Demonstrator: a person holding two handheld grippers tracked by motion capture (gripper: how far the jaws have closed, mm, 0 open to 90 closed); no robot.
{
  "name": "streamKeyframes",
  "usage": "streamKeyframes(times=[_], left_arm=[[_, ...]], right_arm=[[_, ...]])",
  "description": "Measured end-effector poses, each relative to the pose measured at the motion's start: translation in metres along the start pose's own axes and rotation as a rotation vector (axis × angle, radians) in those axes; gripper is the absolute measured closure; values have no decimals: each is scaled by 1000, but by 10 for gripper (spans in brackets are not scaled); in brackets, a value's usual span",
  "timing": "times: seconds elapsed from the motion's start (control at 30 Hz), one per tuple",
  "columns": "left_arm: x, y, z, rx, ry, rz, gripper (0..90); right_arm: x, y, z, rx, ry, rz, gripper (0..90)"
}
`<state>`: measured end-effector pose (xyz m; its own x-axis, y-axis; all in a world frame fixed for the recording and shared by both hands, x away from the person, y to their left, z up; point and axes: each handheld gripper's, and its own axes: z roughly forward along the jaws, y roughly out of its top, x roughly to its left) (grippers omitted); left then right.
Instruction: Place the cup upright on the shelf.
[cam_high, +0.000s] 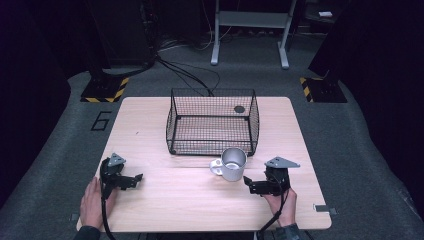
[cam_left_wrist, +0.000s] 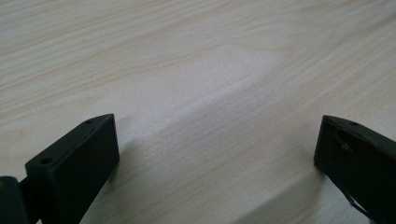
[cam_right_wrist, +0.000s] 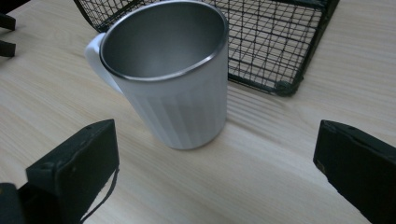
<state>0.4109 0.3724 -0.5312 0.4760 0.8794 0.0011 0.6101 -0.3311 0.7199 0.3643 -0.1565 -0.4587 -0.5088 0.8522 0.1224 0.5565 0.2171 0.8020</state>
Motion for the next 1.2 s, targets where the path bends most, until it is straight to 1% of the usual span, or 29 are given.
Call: streamKeyframes(times=[0.1,0.17,0.2,0.27,0.3,0.33,0.5,0.53,0.77,0.83,0.9,1.1,1.13,1.2], left_arm=[[0,0,0,0,0,0,0],[0,0,0,1,0,1,0],[0,0,0,0,0,0,0],[0,0,0,0,0,0,0],[0,0,0,0,0,0,0],[0,0,0,1,0,1,0],[0,0,0,-1,2,3,0],[0,0,0,4,1,9,0],[0,0,0,6,-1,8,0],[0,0,0,6,-1,7,0],[0,0,0,5,-1,7,0],[0,0,0,5,-1,7,0],[0,0,0,5,-1,7,0],[0,0,0,5,-1,7,0]], right_arm=[[4,5,4,6,2,-2,0],[8,11,10,8,17,-12,0],[10,13,12,12,19,-7,0],[11,14,14,8,24,-13,0],[12,16,16,11,28,-20,0],[14,17,19,22,32,-8,0],[18,24,31,36,41,-23,0],[19,26,33,38,43,-25,0],[25,36,42,34,60,-15,0],[27,40,47,29,50,-28,0],[30,41,49,32,47,-21,0],[30,44,56,35,42,-24,0],[30,45,57,42,40,-8,0],[30,46,59,39,39,-15,0]])
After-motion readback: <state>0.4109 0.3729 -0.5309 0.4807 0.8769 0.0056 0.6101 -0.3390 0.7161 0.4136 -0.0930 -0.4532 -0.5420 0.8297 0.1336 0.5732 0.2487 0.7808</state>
